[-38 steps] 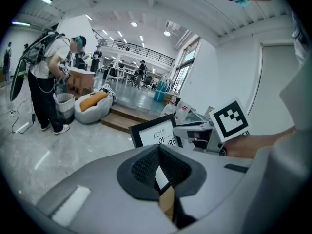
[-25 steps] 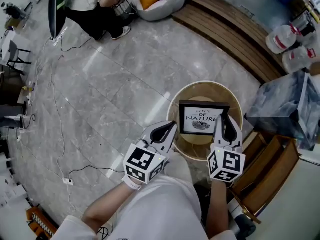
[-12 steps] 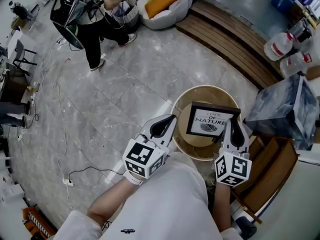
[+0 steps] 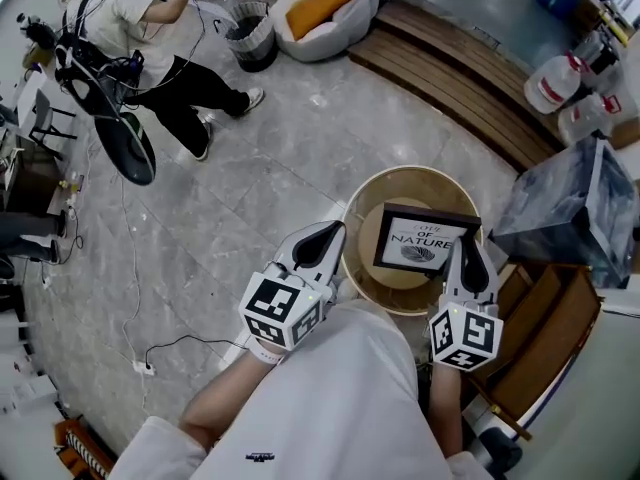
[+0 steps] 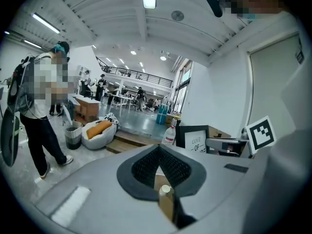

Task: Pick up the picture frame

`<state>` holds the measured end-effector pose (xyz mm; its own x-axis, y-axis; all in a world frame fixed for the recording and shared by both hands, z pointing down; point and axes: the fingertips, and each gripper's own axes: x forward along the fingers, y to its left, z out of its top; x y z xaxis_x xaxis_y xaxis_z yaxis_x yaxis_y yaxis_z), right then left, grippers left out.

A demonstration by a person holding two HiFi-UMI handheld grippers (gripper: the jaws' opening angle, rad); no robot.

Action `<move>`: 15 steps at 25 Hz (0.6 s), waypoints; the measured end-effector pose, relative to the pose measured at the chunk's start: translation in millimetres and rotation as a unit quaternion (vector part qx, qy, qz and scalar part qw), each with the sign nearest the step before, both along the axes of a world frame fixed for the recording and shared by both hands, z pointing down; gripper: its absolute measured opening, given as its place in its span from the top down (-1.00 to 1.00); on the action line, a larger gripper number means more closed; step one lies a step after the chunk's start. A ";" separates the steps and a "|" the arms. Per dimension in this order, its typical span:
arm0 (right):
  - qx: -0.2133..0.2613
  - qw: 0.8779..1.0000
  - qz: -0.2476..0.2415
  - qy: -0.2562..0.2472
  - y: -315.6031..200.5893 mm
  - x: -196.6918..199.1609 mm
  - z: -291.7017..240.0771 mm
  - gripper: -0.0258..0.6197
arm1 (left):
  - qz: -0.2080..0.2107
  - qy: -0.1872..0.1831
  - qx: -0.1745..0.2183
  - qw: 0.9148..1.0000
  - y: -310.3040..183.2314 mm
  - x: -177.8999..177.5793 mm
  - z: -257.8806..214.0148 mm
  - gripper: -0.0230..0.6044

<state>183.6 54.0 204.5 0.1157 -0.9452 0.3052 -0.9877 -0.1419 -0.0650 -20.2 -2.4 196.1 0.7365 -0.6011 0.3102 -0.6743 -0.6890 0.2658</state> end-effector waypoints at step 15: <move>0.014 1.000 0.013 -0.018 8.4 18.6 8.2 0.75 | 0.032 -0.029 0.002 0.999 6.3 33.8 4.7 0.92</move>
<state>202.2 62.4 212.7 0.1291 -0.9501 0.2839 -0.9808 -0.1645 -0.1044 13.6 3.9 200.8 0.7544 -0.5549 0.3506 -0.6431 -0.7319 0.2253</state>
